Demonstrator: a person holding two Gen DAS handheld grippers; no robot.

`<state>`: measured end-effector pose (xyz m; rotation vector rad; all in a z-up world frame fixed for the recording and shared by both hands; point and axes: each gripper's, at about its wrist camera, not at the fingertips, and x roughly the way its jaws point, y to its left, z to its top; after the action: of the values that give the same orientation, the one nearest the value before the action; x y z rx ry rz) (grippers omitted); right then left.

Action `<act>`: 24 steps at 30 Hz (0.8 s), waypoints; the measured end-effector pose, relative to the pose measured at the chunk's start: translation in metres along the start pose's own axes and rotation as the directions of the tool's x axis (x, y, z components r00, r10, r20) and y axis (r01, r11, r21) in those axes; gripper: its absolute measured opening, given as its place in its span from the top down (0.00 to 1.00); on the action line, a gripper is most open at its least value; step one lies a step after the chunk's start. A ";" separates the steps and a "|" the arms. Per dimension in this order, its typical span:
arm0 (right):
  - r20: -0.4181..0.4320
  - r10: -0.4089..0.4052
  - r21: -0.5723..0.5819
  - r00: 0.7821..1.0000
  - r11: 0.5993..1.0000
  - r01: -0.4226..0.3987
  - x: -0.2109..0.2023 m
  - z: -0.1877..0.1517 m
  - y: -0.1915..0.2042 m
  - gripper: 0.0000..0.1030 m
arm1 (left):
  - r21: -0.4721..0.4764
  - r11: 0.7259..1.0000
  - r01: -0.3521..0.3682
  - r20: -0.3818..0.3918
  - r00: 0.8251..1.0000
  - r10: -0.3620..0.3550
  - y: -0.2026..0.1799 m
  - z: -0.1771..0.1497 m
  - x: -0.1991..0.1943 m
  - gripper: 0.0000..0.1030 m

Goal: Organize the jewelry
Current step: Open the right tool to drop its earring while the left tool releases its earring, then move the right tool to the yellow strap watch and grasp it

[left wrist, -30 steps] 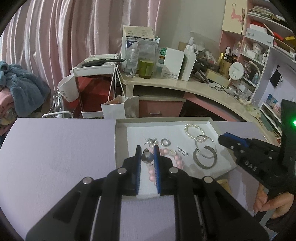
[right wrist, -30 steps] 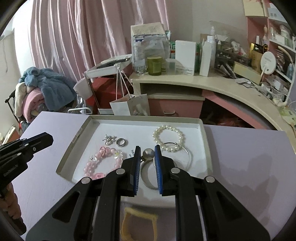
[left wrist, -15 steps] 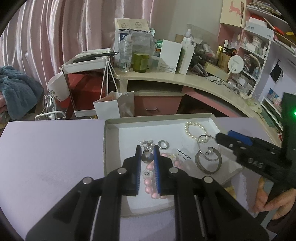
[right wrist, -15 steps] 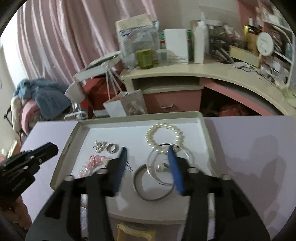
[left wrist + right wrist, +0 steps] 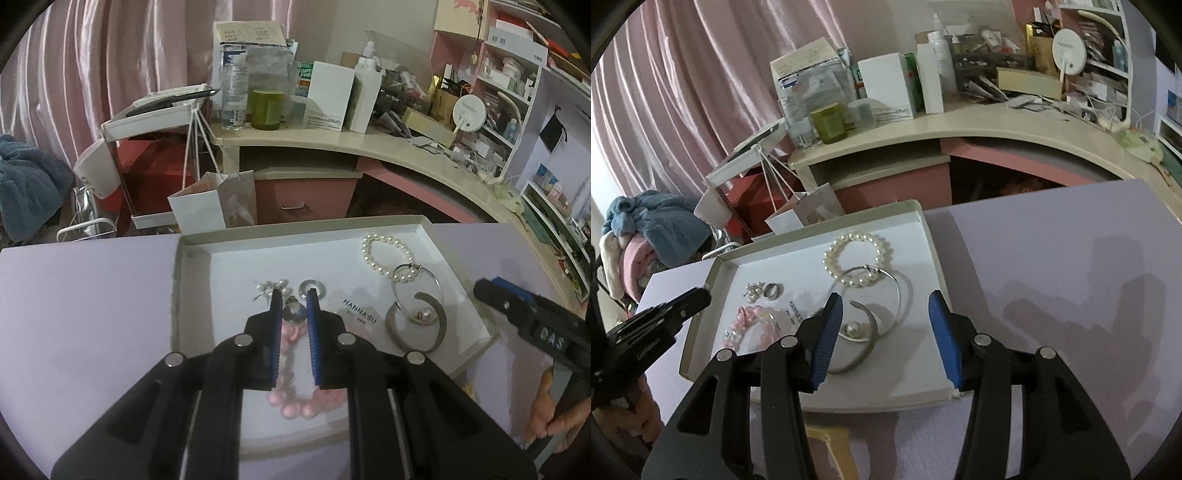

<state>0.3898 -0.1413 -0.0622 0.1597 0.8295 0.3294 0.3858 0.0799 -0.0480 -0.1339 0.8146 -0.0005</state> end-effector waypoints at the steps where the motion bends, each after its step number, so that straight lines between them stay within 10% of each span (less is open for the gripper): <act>1: 0.001 -0.003 0.003 1.000 1.000 0.003 -0.001 -0.001 -0.002 0.51 | 0.004 1.000 0.001 -0.001 1.000 -0.001 -0.002 0.002 0.002 0.87; 11: 0.007 -0.017 0.032 1.000 0.999 0.017 -0.006 -0.007 -0.011 0.51 | 0.006 1.000 0.020 -0.004 1.000 -0.020 -0.012 0.011 0.016 0.87; 15: 0.011 -0.017 0.019 1.000 1.000 0.016 -0.010 -0.011 -0.009 0.51 | -0.005 1.000 0.031 0.013 0.999 -0.031 -0.012 0.011 0.009 0.50; 24: 0.003 -0.018 0.026 1.000 0.999 0.018 -0.019 -0.026 -0.012 0.51 | -0.054 0.998 -0.021 0.060 0.998 0.024 0.012 -0.017 -0.027 0.41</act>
<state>0.3607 -0.1585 -0.0695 0.1769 0.8323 0.3015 0.3542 0.0915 -0.0413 -0.1739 0.7555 0.0463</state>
